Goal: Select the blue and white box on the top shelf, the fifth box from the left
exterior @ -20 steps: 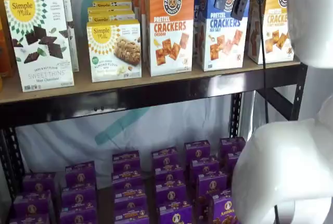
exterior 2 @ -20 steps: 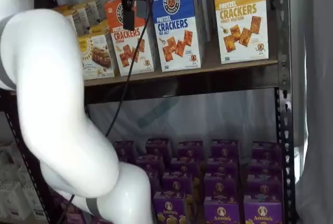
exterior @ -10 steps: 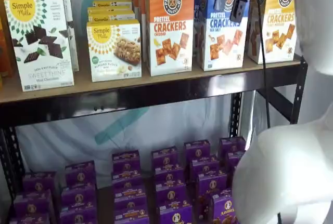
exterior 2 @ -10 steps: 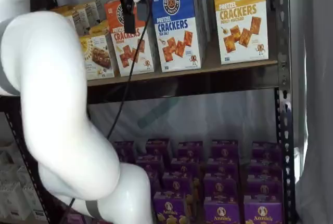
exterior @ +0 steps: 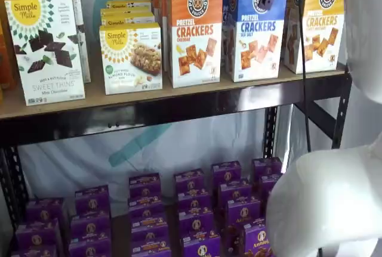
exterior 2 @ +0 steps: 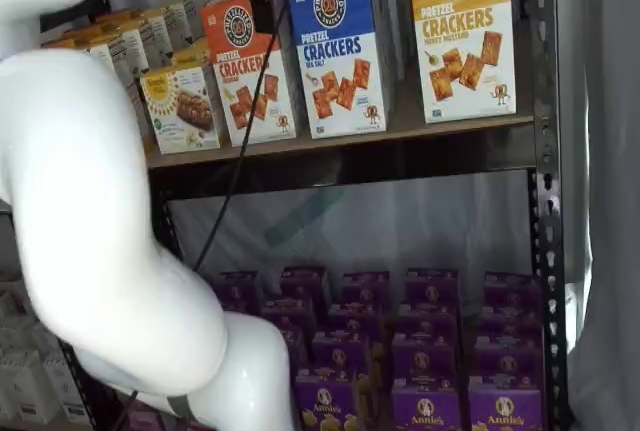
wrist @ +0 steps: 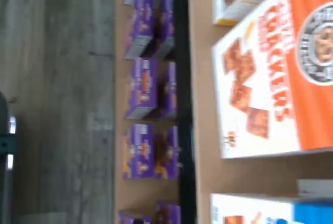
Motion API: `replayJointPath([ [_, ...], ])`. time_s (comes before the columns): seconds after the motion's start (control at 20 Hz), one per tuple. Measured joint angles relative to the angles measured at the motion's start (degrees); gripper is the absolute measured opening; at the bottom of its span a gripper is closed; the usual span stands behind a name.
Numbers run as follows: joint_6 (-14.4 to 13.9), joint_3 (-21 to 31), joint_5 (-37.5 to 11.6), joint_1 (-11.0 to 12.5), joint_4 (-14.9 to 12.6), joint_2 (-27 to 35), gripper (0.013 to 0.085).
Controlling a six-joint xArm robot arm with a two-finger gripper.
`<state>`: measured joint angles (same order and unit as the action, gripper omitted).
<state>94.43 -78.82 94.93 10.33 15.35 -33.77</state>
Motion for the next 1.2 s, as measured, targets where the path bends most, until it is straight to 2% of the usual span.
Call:
replayJointPath([
  [0.4,2.3,-6.7,-2.7,1.8,-1.2,4.8,0.085],
  [0.8,3.4,-18.0,4.6,4.4,0.6,14.4,0.085],
  [0.95,3.6,-20.6,6.0,4.9,1.1,16.9,0.085],
  [1.2,3.4,-21.9,6.4,4.8,1.7,19.0,0.085],
])
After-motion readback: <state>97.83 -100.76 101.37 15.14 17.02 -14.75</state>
